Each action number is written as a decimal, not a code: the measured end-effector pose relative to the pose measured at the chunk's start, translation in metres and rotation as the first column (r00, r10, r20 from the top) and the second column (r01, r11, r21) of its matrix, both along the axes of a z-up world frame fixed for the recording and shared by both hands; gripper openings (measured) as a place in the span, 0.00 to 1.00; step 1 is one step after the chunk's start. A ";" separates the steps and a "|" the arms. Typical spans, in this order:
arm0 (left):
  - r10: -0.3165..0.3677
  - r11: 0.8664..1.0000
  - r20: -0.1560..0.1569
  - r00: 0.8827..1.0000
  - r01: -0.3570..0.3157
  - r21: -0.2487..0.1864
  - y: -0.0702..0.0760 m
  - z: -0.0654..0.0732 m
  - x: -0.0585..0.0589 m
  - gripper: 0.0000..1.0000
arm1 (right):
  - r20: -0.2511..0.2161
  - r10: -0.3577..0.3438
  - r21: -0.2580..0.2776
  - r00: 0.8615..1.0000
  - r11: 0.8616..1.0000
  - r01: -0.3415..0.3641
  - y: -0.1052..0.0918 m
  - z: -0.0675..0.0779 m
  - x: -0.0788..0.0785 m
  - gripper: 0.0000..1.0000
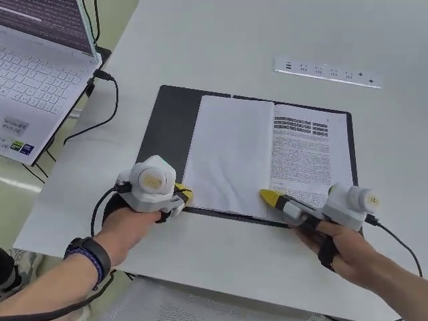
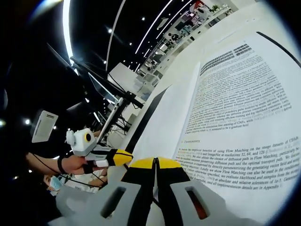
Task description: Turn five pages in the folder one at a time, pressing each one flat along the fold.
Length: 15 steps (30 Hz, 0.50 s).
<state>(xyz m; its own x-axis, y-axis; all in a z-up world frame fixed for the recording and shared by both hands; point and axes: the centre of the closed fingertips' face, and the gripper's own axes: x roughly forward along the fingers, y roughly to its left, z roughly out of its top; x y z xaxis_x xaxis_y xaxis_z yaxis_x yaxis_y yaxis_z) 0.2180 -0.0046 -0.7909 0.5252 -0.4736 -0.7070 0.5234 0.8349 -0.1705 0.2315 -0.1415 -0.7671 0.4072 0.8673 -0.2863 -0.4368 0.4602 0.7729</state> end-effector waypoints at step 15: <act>-0.021 1.000 -0.012 1.000 0.021 0.009 -0.001 0.000 -0.001 0.00 | -0.013 0.013 -0.022 1.000 1.000 -0.014 -0.005 -0.011 -0.029 0.00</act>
